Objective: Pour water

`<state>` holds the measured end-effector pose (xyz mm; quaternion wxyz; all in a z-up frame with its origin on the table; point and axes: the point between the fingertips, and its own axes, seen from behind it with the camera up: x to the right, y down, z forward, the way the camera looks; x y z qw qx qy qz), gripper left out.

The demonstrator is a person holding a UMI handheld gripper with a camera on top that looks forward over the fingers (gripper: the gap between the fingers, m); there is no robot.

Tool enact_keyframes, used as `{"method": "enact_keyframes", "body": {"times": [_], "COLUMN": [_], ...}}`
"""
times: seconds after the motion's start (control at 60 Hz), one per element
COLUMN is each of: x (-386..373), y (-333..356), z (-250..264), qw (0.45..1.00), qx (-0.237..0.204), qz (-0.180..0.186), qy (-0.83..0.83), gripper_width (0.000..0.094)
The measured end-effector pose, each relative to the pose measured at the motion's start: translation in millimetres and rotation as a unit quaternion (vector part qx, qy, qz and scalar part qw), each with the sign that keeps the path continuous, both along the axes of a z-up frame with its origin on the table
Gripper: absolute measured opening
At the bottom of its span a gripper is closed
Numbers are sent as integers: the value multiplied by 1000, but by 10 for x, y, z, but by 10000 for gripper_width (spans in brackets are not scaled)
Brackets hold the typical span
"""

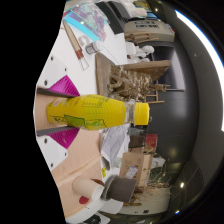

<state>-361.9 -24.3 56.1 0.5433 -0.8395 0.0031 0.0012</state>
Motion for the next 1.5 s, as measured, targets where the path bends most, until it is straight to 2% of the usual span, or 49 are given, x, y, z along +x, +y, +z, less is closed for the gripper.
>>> {"method": "enact_keyframes", "body": {"times": [0.117,0.167,0.2,0.217,0.367,0.567,0.667,0.8,0.967,1.083,1.15,1.217,1.35,1.433,1.5], "x": [-18,6,24,22,28,141,344,709,1145,1328,1439,1478,1502,1448,1400], "y": [5,6,-5,-7,-43,20,107,263,449,512,506,548,540,525,491], "z": [13,16,13,16,196,962,1321,1574,1477,1461,1443,1378,1324,1291,1306], "qw": [1000,1000,1000,1000,1000,983,941,844,695,585,542,520,515,540,581], "qx": [6,7,5,5,6,34,37,27,-1,-15,-19,-22,-34,-50,-61], "qz": [3,0,-1,1,7,3,-12,-42,-76,-82,-89,-92,-91,-86,-77], "qy": [-2,-2,-4,-6,9,180,336,535,715,807,835,849,851,836,808], "gripper_width": [370,295,289,247,246,245,244,243,242,242,244,246,243,240,242]}}
